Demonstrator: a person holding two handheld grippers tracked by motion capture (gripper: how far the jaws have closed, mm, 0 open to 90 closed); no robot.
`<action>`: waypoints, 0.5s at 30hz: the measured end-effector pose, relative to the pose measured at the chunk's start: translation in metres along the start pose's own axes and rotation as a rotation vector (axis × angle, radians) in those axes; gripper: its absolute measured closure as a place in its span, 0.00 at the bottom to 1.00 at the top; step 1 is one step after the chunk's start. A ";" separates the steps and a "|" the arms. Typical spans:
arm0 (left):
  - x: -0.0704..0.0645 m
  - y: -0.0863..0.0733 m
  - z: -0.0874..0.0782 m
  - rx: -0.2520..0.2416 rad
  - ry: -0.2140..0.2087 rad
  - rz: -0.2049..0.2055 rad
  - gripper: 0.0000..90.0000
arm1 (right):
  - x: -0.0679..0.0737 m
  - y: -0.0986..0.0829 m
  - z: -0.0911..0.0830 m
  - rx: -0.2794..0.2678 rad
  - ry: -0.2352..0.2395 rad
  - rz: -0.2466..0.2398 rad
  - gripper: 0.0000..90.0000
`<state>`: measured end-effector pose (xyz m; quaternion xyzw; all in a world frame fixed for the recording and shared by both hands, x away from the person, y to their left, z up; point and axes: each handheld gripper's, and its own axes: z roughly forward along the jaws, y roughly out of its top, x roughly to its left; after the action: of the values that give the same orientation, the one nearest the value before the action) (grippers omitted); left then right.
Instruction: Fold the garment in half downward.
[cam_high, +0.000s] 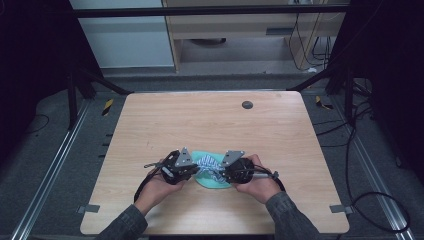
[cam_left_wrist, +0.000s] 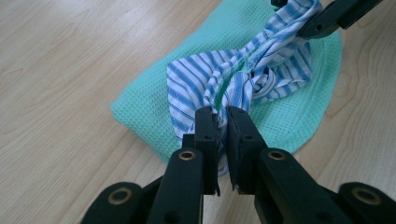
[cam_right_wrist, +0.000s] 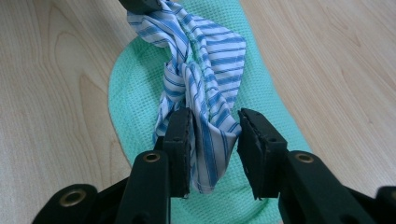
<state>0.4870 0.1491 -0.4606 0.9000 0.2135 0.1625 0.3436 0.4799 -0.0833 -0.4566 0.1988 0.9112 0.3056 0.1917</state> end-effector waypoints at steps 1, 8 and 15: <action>0.000 -0.001 0.000 0.002 -0.001 0.000 0.93 | 0.001 0.000 0.000 0.001 0.004 0.004 0.71; -0.002 -0.004 0.000 0.000 -0.007 -0.002 0.92 | 0.003 0.000 0.001 0.001 0.007 0.010 0.71; -0.003 -0.005 -0.001 0.000 -0.010 0.002 0.92 | 0.006 -0.001 -0.001 0.002 0.020 0.005 0.73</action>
<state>0.4826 0.1512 -0.4639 0.9009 0.2111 0.1585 0.3444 0.4743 -0.0817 -0.4583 0.1981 0.9128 0.3073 0.1819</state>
